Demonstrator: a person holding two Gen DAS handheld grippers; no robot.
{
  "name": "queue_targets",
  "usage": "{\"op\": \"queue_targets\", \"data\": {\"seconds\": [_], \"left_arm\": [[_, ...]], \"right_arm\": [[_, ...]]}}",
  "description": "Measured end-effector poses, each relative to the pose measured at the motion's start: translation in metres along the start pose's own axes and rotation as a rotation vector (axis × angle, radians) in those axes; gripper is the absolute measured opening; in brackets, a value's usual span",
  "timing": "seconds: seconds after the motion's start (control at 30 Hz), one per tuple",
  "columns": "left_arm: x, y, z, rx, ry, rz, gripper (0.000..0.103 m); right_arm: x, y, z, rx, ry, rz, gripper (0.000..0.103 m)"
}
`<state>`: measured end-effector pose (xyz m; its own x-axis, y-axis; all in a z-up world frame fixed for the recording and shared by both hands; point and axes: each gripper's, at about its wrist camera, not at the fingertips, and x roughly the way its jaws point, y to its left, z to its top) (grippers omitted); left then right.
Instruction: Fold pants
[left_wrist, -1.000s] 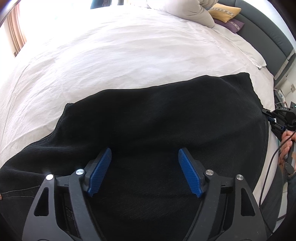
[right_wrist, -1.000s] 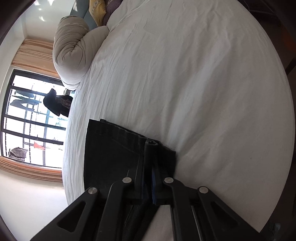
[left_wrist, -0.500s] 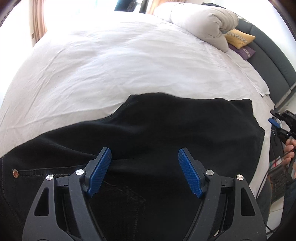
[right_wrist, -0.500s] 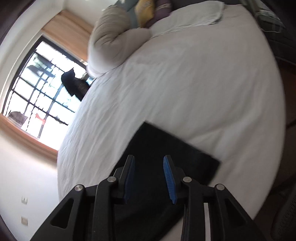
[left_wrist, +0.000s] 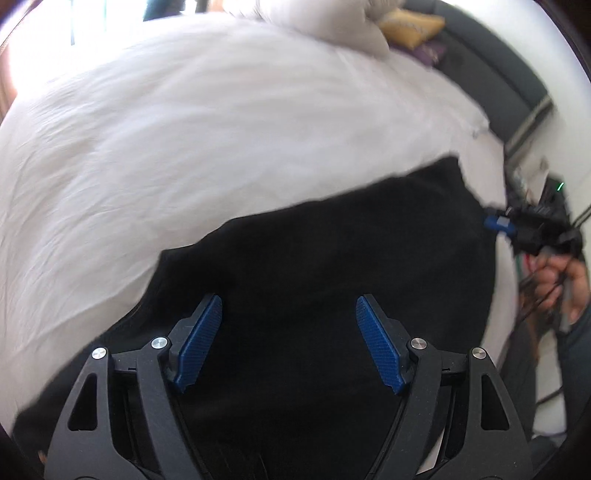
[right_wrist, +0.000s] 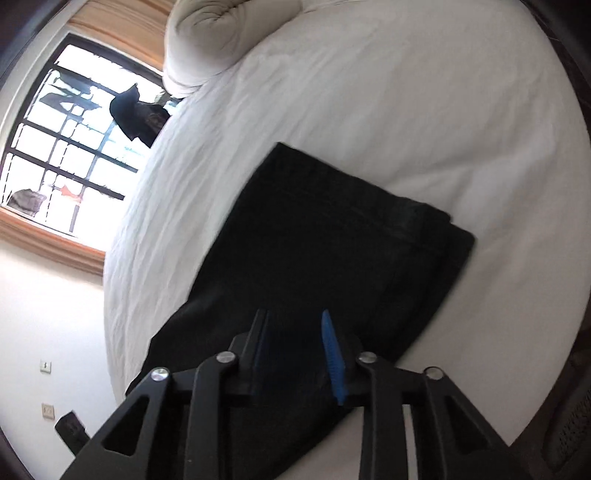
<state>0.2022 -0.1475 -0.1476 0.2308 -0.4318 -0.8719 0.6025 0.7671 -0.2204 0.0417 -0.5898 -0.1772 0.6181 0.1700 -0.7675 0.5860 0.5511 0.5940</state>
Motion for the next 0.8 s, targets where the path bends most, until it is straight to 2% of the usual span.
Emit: {"op": "queue_targets", "data": {"seconds": [0.07, 0.1, 0.13, 0.17, 0.2, 0.23, 0.3, 0.33, 0.37, 0.4, 0.47, 0.57, 0.6, 0.67, 0.7, 0.77, 0.8], "left_arm": [[0.024, 0.01, 0.01, -0.006, 0.034, 0.032, 0.074], [0.029, 0.016, 0.015, -0.012, 0.028, 0.031, 0.074], [0.032, 0.018, 0.021, -0.014, 0.018, 0.028, 0.074], [0.036, 0.02, 0.03, -0.017, 0.022, 0.03, 0.074], [0.038, 0.021, 0.035, -0.013, 0.024, 0.038, 0.074], [0.039, 0.021, 0.04, -0.008, 0.018, 0.055, 0.074], [0.041, 0.021, 0.054, -0.016, 0.001, 0.113, 0.074], [0.037, 0.022, 0.056, -0.028, -0.013, 0.144, 0.074], [0.03, 0.023, 0.06, -0.048, -0.046, 0.153, 0.074], [0.022, 0.022, 0.058, -0.063, -0.072, 0.141, 0.074], [0.007, 0.013, 0.048, -0.06, -0.104, 0.124, 0.074], [-0.001, -0.01, 0.025, -0.018, -0.121, 0.101, 0.074], [0.001, -0.017, 0.015, -0.004, -0.106, 0.103, 0.074], [0.011, -0.019, -0.011, 0.009, -0.054, 0.107, 0.074], [0.016, -0.019, -0.023, 0.009, -0.032, 0.115, 0.074], [0.013, -0.022, -0.039, 0.014, -0.043, 0.12, 0.074], [0.009, -0.022, -0.043, 0.011, -0.04, 0.121, 0.074]], "right_arm": [[0.01, 0.011, -0.003, -0.045, 0.035, 0.042, 0.036], [0.016, 0.011, -0.004, -0.054, 0.056, 0.027, 0.04], [0.026, 0.005, -0.006, -0.046, 0.083, -0.004, 0.039], [0.033, -0.003, -0.007, -0.024, 0.092, 0.004, 0.027], [0.033, -0.014, -0.006, 0.0, 0.081, 0.015, 0.005], [0.032, -0.023, -0.005, 0.029, 0.08, 0.012, 0.0], [0.026, -0.032, -0.003, 0.051, 0.079, 0.012, 0.0], [0.02, -0.031, -0.002, 0.046, 0.075, -0.005, 0.001], [0.012, -0.029, -0.001, 0.033, 0.068, -0.016, 0.01], [0.004, -0.025, -0.003, 0.015, 0.058, -0.005, 0.027], [-0.008, -0.013, -0.006, -0.022, 0.044, 0.062, 0.043], [0.001, 0.015, -0.014, -0.102, 0.095, 0.175, 0.047], [0.009, 0.022, -0.017, -0.124, 0.12, 0.183, 0.047], [0.028, 0.018, -0.023, -0.112, 0.173, 0.13, 0.046], [0.036, 0.008, -0.026, -0.074, 0.202, 0.103, 0.029], [0.031, -0.011, -0.026, -0.008, 0.202, 0.082, 0.006], [0.025, -0.017, -0.025, -0.001, 0.207, 0.052, 0.004]]}}
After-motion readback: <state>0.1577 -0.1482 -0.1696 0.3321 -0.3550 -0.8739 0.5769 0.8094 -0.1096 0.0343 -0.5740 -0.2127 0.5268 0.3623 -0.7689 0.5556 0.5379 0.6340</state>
